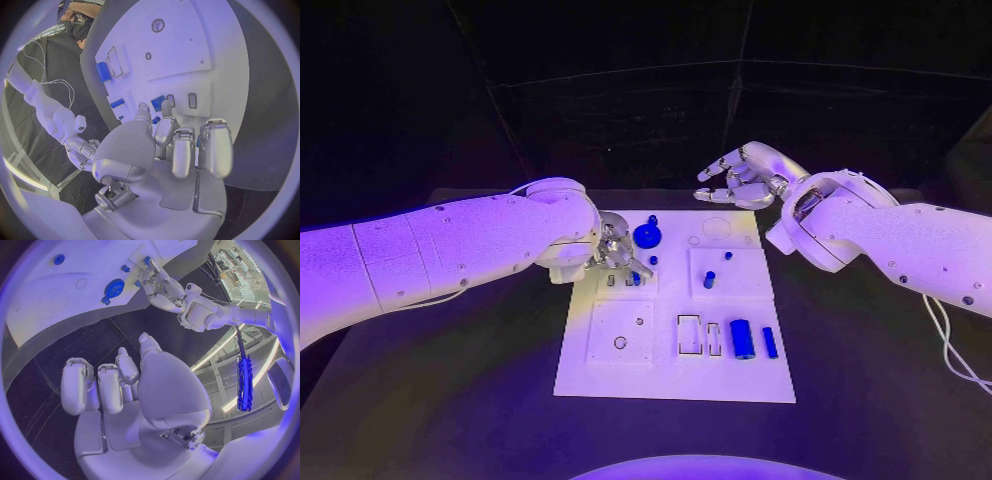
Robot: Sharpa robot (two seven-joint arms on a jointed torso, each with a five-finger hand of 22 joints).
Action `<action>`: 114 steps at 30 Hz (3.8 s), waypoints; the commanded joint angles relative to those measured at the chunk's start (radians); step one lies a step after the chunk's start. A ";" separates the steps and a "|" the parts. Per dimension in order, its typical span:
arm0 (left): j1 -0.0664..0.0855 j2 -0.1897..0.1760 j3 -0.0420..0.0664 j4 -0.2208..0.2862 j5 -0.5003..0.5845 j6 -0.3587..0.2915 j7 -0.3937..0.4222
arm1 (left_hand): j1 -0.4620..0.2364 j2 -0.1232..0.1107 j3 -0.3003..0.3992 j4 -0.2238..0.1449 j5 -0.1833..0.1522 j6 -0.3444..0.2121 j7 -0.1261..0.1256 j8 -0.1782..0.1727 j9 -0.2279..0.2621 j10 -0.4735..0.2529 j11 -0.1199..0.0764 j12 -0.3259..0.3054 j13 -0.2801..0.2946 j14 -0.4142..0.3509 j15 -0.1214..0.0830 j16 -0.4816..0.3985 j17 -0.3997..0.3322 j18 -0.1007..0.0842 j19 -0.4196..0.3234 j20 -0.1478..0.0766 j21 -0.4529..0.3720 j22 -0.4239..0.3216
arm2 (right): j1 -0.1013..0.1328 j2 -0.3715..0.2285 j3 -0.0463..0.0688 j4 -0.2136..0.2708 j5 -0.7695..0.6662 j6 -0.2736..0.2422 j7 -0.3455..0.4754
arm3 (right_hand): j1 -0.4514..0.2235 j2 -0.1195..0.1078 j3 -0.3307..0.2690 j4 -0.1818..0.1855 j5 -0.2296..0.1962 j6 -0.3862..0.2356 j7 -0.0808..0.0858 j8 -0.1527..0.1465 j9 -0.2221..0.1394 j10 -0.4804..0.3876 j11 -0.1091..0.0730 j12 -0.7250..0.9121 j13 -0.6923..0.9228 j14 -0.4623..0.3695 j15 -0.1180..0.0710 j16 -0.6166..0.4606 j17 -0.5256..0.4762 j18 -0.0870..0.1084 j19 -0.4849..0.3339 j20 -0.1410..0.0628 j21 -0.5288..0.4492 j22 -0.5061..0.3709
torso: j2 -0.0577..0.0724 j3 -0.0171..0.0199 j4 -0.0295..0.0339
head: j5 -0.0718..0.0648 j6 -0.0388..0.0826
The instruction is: Assemble the parts on the task board
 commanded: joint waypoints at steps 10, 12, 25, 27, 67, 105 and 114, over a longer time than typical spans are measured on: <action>0.001 0.011 0.001 -0.010 0.000 0.020 -0.004 | 0.097 0.031 0.062 -0.062 0.001 0.005 -0.004 -0.014 0.003 0.003 -0.002 -0.003 0.001 0.106 -0.001 0.003 0.263 -0.012 0.028 0.000 -0.007 0.041 | 0.002 0.001 0.001 0.001 -0.003 0.008 0.006 | 0.005 0.001 -0.006 -0.002 0.002 0.002 0.002 0.007 0.000 -0.004 -0.004 -0.006 -0.001 0.060 -0.003 -0.006 0.054 0.002 -0.006 -0.004 -0.005 0.000 | 0.000 -0.0003 0.0003 | -0.001 -0.003; 0.001 0.012 0.001 -0.011 0.000 0.024 -0.004 | 0.111 0.032 0.072 -0.073 0.001 0.005 -0.005 -0.016 0.002 0.003 -0.003 -0.005 0.001 0.106 -0.001 0.003 0.263 -0.012 0.029 -0.001 -0.006 0.042 | 0.002 0.001 0.001 0.001 -0.003 0.009 0.005 | 0.005 0.001 -0.006 -0.002 0.002 0.002 0.002 0.007 0.000 -0.004 -0.004 -0.006 -0.001 0.060 -0.003 -0.006 0.054 0.002 -0.006 -0.004 -0.005 0.000 | 0.000 -0.0003 0.0007 | -0.002 -0.006; 0.002 0.015 0.001 -0.011 0.000 0.029 0.000 | 0.152 0.042 0.114 -0.110 0.001 0.005 -0.009 -0.032 -0.005 0.001 -0.007 -0.008 0.001 0.106 -0.004 0.003 0.263 -0.012 0.029 -0.003 -0.007 0.043 | 0.002 0.002 0.001 0.001 -0.003 0.012 0.005 | 0.006 0.002 -0.006 -0.003 0.002 0.002 0.002 0.007 0.000 -0.003 -0.004 -0.005 -0.001 0.060 -0.003 -0.006 0.054 0.002 -0.005 -0.004 -0.005 0.000 | 0.000 -0.0003 0.0014 | -0.001 -0.009; 0.002 0.014 0.001 -0.010 0.000 0.027 0.001 | 0.160 0.047 0.126 -0.117 0.002 0.004 -0.010 -0.036 -0.007 0.000 -0.008 -0.009 0.001 0.106 -0.005 0.003 0.263 -0.012 0.029 -0.004 -0.007 0.043 | 0.002 0.002 0.001 0.001 -0.003 0.012 0.005 | 0.006 0.002 -0.006 -0.003 0.002 0.002 0.002 0.007 0.000 -0.003 -0.004 -0.005 -0.001 0.060 -0.003 -0.006 0.054 0.002 -0.005 -0.004 -0.005 0.000 | 0.000 -0.0004 0.0010 | -0.001 -0.010; -0.038 -0.156 -0.002 0.159 -0.043 -0.355 0.148 | -0.115 -0.159 0.973 -0.272 0.058 -0.001 0.001 -0.007 0.059 0.028 0.000 -0.011 0.015 0.106 0.002 0.003 0.263 -0.010 0.031 0.003 -0.020 0.043 | 0.002 0.003 0.001 -0.009 -0.003 0.051 0.034 | 0.033 0.014 -0.015 -0.012 0.080 0.000 0.001 0.012 -0.001 -0.005 -0.006 -0.009 -0.005 0.061 -0.005 -0.006 0.057 0.002 -0.004 -0.005 -0.007 -0.002 | -0.003 -0.0006 0.0048 | 0.012 -0.011; -0.099 -0.144 -0.004 0.166 -0.164 -0.291 0.063 | -0.117 -0.169 0.989 -0.273 0.064 -0.001 0.000 -0.001 0.065 0.028 -0.001 -0.015 0.010 0.106 0.002 0.003 0.263 -0.008 0.029 0.003 -0.026 0.035 | 0.002 -0.001 0.001 -0.010 -0.003 0.041 0.027 | 0.037 0.018 -0.014 -0.013 0.088 0.001 0.001 0.013 0.000 -0.005 -0.006 -0.010 -0.006 0.061 -0.005 -0.006 0.056 0.002 -0.004 -0.006 -0.008 -0.001 | -0.001 0.0010 0.0006 | 0.010 -0.019; -0.100 -0.141 -0.004 0.161 -0.164 -0.275 0.056 | -0.117 -0.170 0.991 -0.273 0.066 -0.001 0.000 0.000 0.066 0.027 -0.001 -0.017 0.008 0.106 0.002 0.003 0.263 -0.008 0.029 0.003 -0.027 0.035 | 0.002 -0.001 0.001 -0.009 -0.003 0.040 0.026 | 0.037 0.018 -0.014 -0.013 0.088 0.001 0.001 0.013 0.000 -0.005 -0.006 -0.010 -0.006 0.061 -0.005 -0.006 0.056 0.002 -0.004 -0.006 -0.008 -0.001 | -0.001 0.0010 0.0011 | 0.005 -0.020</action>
